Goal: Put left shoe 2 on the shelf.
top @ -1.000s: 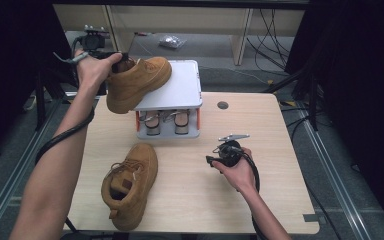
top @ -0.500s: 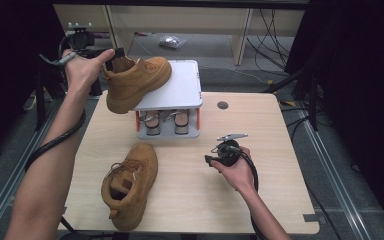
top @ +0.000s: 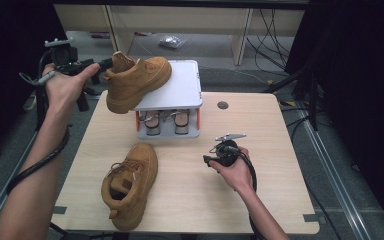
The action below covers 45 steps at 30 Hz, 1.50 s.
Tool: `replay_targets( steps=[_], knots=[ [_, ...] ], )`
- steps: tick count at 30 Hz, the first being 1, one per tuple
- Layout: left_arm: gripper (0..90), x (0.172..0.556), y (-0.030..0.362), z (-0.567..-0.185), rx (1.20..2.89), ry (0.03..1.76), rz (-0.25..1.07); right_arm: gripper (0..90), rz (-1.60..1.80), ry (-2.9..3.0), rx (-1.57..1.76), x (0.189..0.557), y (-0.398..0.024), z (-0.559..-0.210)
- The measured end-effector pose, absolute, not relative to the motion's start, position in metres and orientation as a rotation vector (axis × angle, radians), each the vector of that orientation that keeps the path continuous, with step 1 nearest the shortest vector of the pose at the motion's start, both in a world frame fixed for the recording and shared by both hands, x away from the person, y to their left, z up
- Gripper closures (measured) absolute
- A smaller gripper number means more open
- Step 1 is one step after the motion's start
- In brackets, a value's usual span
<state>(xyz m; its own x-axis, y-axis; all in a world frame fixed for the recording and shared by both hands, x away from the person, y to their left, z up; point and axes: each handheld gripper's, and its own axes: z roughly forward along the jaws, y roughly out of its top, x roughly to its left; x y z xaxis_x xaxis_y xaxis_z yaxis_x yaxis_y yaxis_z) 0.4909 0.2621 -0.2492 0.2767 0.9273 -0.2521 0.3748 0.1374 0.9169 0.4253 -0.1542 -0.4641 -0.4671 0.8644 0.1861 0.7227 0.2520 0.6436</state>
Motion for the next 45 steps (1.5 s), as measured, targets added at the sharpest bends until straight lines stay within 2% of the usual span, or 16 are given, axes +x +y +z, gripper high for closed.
replay_targets(
  steps=[9,17,21,32,45],
  knots=[
    [40.4,0.463,0.284,-0.274,1.408,1.300,0.603,44.0,1.014,2.322,1.472,0.426,-0.149,-0.462],
    [76.4,0.463,0.297,-0.313,1.458,1.344,0.606,44.6,1.022,2.324,1.447,0.428,-0.143,-0.460],
    [88.5,0.471,0.299,-0.333,1.453,1.368,0.582,44.7,1.022,2.334,1.425,0.428,-0.141,-0.460],
    [89.7,0.479,0.286,-0.366,1.563,1.423,0.665,45.4,1.030,2.345,1.418,0.427,-0.138,-0.459],
    [89.7,0.472,0.268,-0.365,1.613,1.425,0.696,46.7,1.027,2.337,1.401,0.427,-0.141,-0.457]
  ],
)
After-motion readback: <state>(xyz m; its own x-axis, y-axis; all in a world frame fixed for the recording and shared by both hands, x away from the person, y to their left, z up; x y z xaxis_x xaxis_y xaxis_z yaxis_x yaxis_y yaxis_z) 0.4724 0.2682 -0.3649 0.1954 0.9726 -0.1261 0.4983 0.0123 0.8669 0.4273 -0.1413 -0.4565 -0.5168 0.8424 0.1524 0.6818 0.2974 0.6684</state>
